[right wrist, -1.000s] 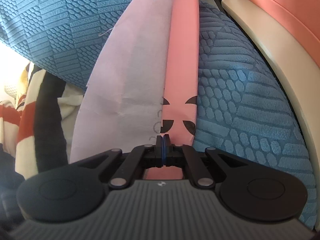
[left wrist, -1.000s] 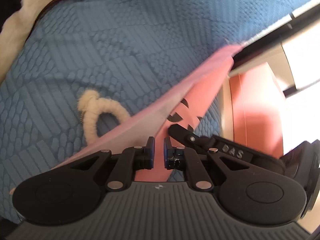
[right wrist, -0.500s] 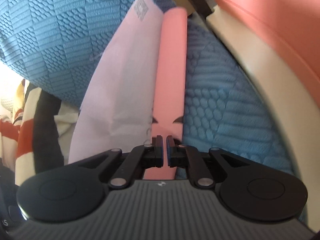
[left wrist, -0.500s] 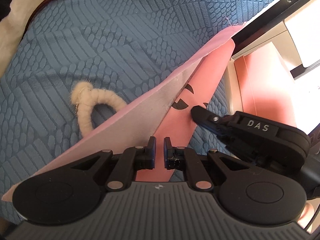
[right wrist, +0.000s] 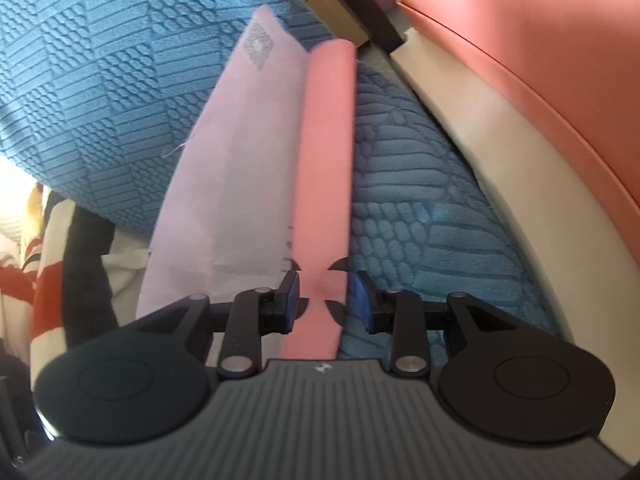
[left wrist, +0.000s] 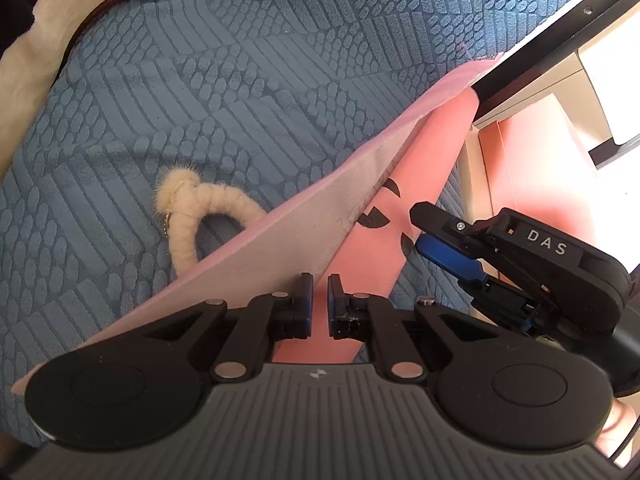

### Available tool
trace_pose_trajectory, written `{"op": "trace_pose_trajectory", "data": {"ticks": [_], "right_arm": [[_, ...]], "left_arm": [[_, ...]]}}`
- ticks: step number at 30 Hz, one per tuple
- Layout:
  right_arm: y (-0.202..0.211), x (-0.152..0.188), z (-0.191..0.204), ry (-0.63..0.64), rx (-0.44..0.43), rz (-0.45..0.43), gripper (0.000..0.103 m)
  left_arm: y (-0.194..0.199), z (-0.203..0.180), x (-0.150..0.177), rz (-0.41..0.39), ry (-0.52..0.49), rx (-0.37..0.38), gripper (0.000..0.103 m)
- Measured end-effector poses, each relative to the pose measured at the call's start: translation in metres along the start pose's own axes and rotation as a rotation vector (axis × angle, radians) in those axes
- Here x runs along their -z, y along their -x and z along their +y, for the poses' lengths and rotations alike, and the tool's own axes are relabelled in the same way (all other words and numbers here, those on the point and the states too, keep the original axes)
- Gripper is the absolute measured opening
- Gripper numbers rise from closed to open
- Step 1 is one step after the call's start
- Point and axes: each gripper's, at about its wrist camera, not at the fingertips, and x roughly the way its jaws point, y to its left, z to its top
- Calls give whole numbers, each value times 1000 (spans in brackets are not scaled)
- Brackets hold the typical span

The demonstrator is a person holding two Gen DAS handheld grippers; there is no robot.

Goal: Organize objects

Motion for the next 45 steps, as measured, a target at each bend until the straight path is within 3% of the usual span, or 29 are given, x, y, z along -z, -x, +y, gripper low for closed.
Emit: {"op": "trace_pose_trajectory", "data": {"ticks": [5,8,10,14,17,23,25,27,37,44,45], "right_arm": [[-3,2,-4,-33,-51,36,33],[-4,3,-4,-32,-66,56,26],[-7,5,-2,-16,-67,81,12],[-6,14,13,50,-51,60,8],[-1,16,13,64,-44,50,8],[-8,1,7,35,-37,60,8],[-5,1,5,13,-52,59,8],[-4,1,4,2,-60,59,8],[0,-1,1,-17,-65,66,8],[3,-4,-1,-6,-60,66,7],[3,-4,-1,2,-54,65,7]], "left_arm": [[1,-1,1,-5,-12,-7,10],[1,-1,1,-6,-13,-7,10],[2,-1,2,-6,-14,-7,10],[3,-3,1,-15,-24,-9,10],[6,-14,2,-43,-100,-26,10],[5,-32,5,-31,-201,32,12],[5,-37,7,-22,-232,50,31],[5,-43,10,-32,-278,51,41],[-3,-71,31,-74,-461,14,40],[-11,-86,45,-97,-605,-82,39],[-9,-83,47,-98,-631,-105,35]]}}
